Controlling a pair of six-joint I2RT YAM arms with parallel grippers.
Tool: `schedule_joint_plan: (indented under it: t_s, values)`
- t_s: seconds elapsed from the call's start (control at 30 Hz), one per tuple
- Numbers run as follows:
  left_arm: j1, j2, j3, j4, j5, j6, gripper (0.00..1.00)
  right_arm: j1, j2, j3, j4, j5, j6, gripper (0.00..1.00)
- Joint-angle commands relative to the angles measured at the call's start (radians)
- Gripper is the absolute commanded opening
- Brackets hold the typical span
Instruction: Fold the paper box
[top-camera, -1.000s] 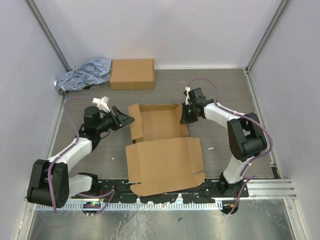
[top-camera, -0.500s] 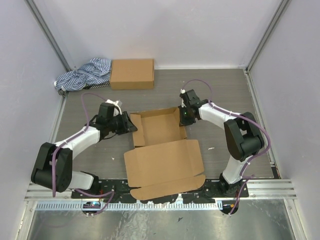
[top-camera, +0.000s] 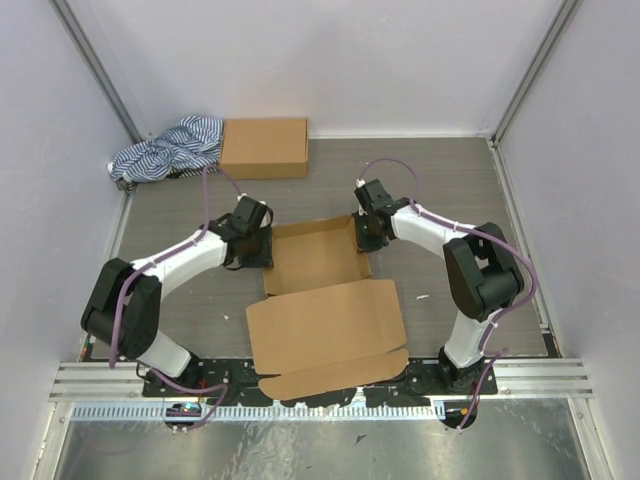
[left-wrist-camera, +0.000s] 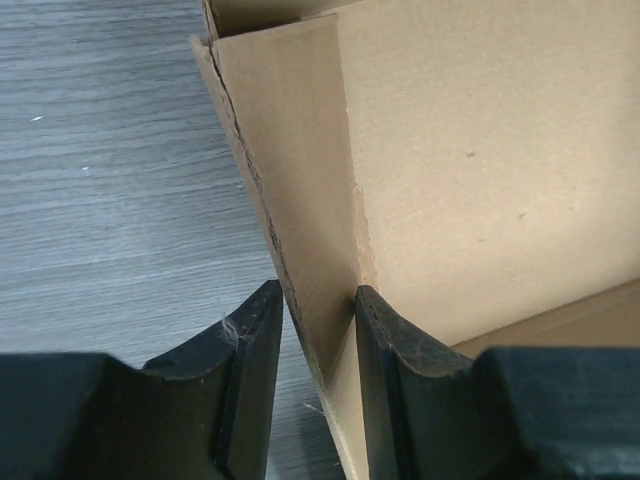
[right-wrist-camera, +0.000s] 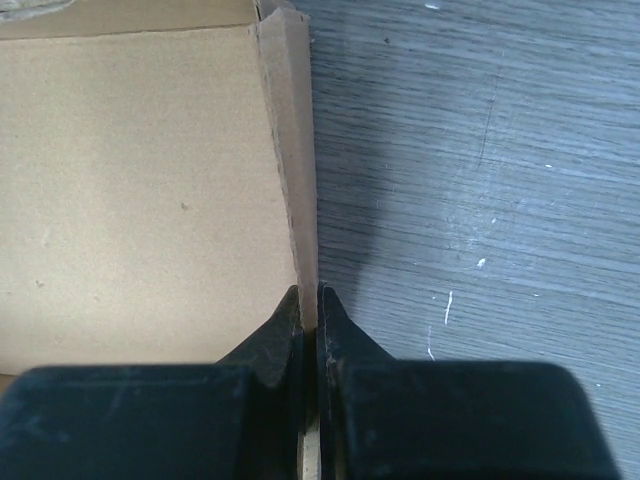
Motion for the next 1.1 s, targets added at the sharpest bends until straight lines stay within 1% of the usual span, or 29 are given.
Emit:
schedule_joint_plan:
  t_s: [0.0, 0.07, 0.1, 0.13, 0.27, 0.3, 0.33, 0.43, 0.57, 0.7, 0.83, 1.07]
  values:
    - [-0.059, 0.043, 0.09, -0.181, -0.222, 0.034, 0.4, 0.03, 0.004, 0.036, -0.009, 0.057, 0.042, 0.01]
    - [-0.084, 0.071, 0.128, -0.226, -0.294, 0.039, 0.38, 0.039, 0.003, 0.038, -0.019, 0.076, 0.045, 0.01]
    - [-0.092, 0.085, 0.14, -0.24, -0.321, 0.039, 0.35, 0.043, 0.002, 0.038, -0.021, 0.085, 0.046, 0.01]
    - [-0.098, 0.1, 0.155, -0.254, -0.34, 0.039, 0.29, 0.046, 0.001, 0.038, -0.022, 0.093, 0.047, 0.01]
    - [-0.108, 0.154, 0.187, -0.279, -0.374, 0.027, 0.13, 0.05, 0.001, 0.032, -0.027, 0.107, 0.048, 0.01]
    - [-0.11, 0.161, 0.186, -0.273, -0.384, 0.02, 0.04, 0.05, 0.001, 0.028, -0.027, 0.115, 0.049, 0.01]
    - [-0.111, 0.169, 0.187, -0.273, -0.396, 0.013, 0.0, 0.05, 0.002, 0.025, -0.027, 0.119, 0.048, 0.01]
    - [-0.12, 0.188, 0.202, -0.29, -0.448, -0.005, 0.0, 0.052, 0.004, 0.016, -0.029, 0.13, 0.055, 0.01]
    - [-0.154, 0.208, 0.233, -0.337, -0.56, -0.017, 0.0, 0.053, 0.005, 0.018, -0.033, 0.142, 0.062, 0.01]
    - [-0.19, 0.232, 0.254, -0.362, -0.639, -0.026, 0.0, 0.055, 0.008, 0.028, -0.037, 0.145, 0.07, 0.01]
    - [-0.202, 0.241, 0.237, -0.345, -0.661, -0.034, 0.0, 0.056, 0.01, 0.031, -0.042, 0.154, 0.072, 0.01]
    - [-0.204, 0.264, 0.236, -0.324, -0.651, -0.036, 0.0, 0.056, 0.024, 0.038, -0.045, 0.16, 0.075, 0.01]
